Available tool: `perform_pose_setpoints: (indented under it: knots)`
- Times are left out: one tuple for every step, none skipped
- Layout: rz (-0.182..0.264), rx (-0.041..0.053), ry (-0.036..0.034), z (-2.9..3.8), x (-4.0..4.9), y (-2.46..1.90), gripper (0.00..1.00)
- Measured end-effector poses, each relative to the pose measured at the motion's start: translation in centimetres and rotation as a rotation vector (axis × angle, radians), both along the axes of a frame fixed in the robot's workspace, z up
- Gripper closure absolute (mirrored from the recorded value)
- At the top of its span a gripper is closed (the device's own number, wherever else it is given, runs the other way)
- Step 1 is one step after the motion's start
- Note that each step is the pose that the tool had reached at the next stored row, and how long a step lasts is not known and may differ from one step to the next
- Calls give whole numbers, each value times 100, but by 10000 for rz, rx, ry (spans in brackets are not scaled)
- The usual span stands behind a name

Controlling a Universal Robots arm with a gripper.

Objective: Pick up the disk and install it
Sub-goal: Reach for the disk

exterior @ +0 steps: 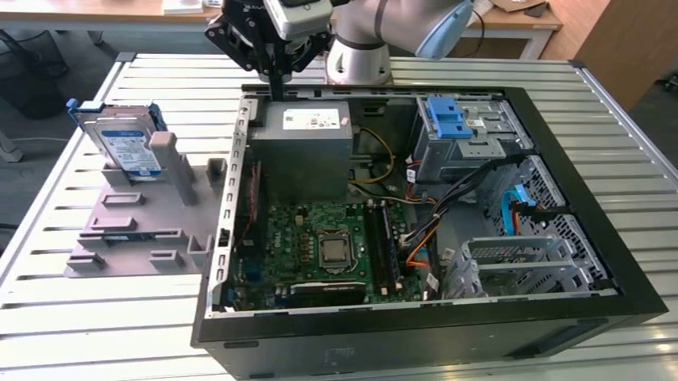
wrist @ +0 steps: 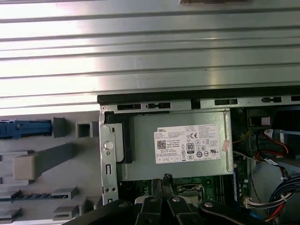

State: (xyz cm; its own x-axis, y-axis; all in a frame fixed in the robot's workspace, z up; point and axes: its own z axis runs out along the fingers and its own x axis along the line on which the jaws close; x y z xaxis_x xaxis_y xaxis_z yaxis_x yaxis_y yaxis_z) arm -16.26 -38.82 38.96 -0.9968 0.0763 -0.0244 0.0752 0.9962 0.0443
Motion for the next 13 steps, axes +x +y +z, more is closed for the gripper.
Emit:
perform_pose_setpoints:
  knots:
    - [1,1,-1,0,-16,6,89]
    - [1,0,0,0,-34,10,89]
    - [2,0,-1,0,-53,13,89]
    - [2,0,-1,0,-74,15,89]
    - [0,-1,0,0,-95,17,89]
    - [0,0,0,0,-115,18,89]
    - [0,0,-1,0,-130,19,89]
    - [0,0,-1,-1,-141,19,89]
    - [1,1,-1,-1,-145,19,89]
    - [1,1,-1,-1,-145,19,89]
    - [2,1,0,-1,-145,19,89]
    - [2,0,0,0,-145,19,89]
    - [1,-1,1,0,-146,19,89]
